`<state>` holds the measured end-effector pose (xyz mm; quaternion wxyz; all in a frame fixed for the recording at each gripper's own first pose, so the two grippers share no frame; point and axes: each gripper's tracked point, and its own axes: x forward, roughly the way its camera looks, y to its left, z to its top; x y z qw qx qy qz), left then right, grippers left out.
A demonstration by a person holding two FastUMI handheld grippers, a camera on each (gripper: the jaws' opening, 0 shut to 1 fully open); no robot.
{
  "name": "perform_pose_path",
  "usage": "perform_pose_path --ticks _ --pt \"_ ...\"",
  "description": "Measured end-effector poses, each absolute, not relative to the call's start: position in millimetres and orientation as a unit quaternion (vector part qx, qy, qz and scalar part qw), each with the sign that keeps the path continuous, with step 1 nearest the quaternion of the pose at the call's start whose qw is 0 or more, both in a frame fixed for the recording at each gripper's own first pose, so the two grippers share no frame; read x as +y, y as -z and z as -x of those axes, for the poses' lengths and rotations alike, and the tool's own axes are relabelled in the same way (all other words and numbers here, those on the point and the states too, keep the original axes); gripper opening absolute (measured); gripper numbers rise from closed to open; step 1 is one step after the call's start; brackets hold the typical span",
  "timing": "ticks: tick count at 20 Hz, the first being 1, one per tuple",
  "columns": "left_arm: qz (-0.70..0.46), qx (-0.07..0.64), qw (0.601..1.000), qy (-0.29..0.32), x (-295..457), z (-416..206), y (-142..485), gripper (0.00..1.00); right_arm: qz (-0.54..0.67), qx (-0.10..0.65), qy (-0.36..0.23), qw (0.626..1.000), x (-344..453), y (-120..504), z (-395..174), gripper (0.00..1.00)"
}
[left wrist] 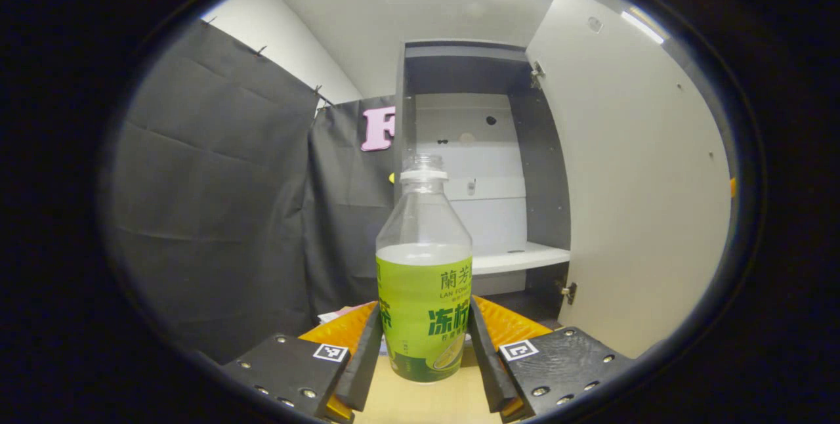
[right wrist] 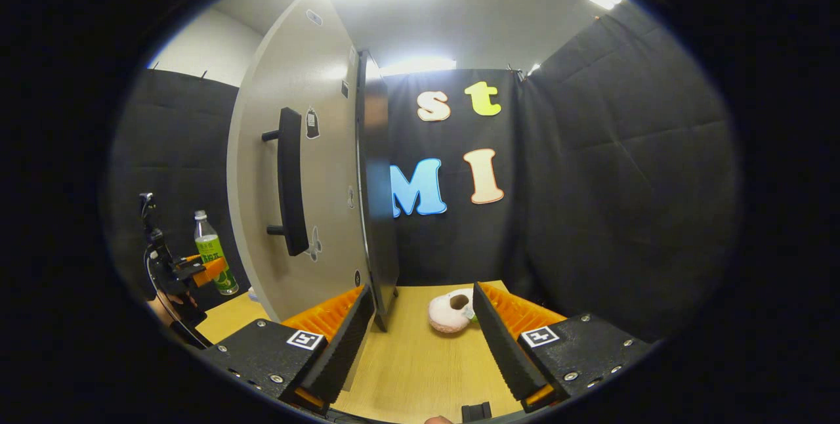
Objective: Open the cabinet door with the right hand, grasp the bottle in the cabinet with the left hand and place it on the coaster, then close the cabinet door with the right hand.
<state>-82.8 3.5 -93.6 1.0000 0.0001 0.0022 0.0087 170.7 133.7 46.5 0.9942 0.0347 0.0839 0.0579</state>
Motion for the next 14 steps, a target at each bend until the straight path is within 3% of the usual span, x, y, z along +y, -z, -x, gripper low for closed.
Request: perform_pose_path --ticks 2,3,5,9,10,12,14 --pt "0.001 0.009 1.000 -0.015 9.9 95.3 110.4 0.68 -0.032 0.077 -0.057 0.995 134.3 -49.8 -172.6 0.94" --pt "0.003 0.012 1.000 -0.019 11.8 103.2 120.9 0.72 -0.032 0.074 -0.057 0.995 134.5 -50.5 -173.3 0.93" --pt "-0.003 0.018 0.999 -0.031 20.5 116.0 142.7 0.64 -0.039 0.075 -0.057 0.995 137.5 -50.2 -174.4 0.93" --pt "-0.001 0.037 0.999 -0.037 27.3 131.4 182.2 0.72 -0.040 0.089 -0.054 0.994 138.0 -45.7 -171.9 0.94" --pt "0.002 0.042 0.998 -0.038 29.3 132.4 191.2 0.68 -0.037 0.089 -0.051 0.994 136.6 -45.8 -171.2 0.93" --pt "0.001 0.049 0.998 -0.044 32.4 139.0 208.1 0.72 -0.038 0.089 -0.046 0.994 135.6 -46.2 -170.6 0.91" --pt "-0.006 0.053 0.997 -0.050 35.1 135.3 218.9 0.64 -0.039 0.094 -0.042 0.994 136.1 -44.2 -169.9 0.94"
